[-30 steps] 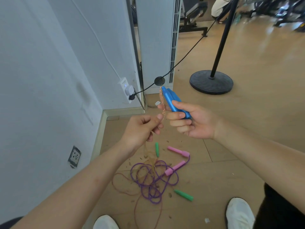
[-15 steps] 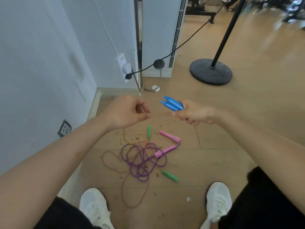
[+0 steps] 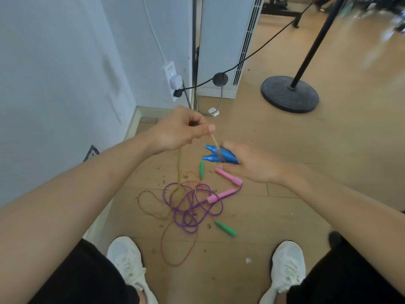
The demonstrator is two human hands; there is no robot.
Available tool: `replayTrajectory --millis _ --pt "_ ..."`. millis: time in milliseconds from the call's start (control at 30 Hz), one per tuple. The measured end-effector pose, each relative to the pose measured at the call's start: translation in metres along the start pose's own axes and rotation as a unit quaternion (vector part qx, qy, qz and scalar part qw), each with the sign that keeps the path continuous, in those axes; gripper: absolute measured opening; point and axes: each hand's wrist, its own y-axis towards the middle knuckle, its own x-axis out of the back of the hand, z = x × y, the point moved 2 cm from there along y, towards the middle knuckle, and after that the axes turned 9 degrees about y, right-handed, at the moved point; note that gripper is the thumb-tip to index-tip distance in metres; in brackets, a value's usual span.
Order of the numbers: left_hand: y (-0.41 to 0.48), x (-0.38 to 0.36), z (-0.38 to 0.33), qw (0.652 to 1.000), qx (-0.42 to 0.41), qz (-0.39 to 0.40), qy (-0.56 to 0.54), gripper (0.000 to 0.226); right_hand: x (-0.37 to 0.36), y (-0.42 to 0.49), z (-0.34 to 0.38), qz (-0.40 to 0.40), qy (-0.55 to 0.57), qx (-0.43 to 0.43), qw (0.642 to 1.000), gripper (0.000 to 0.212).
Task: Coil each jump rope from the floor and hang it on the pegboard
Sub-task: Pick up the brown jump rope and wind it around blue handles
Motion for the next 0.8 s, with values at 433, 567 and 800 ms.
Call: replayTrajectory --millis 433,567,800 --pt "0.000 -0.021 0.006 0.977 0.061 -0.003 -0.205 0.011 0.015 -0.016 0.004 -0.143 0.265 0.065 0.951 0.044" --pt "-0.003 -0.026 0.011 0.972 0.061 -0.016 -0.227 0.009 0.029 -0.014 0.004 -0.194 0.408 0.049 0.891 0.045" --pt "-0.011 -0.033 0.007 0.986 0.030 -0.011 -0.163 0.014 0.046 -0.012 -0.016 -0.289 0.456 -0.051 0.840 0.035"
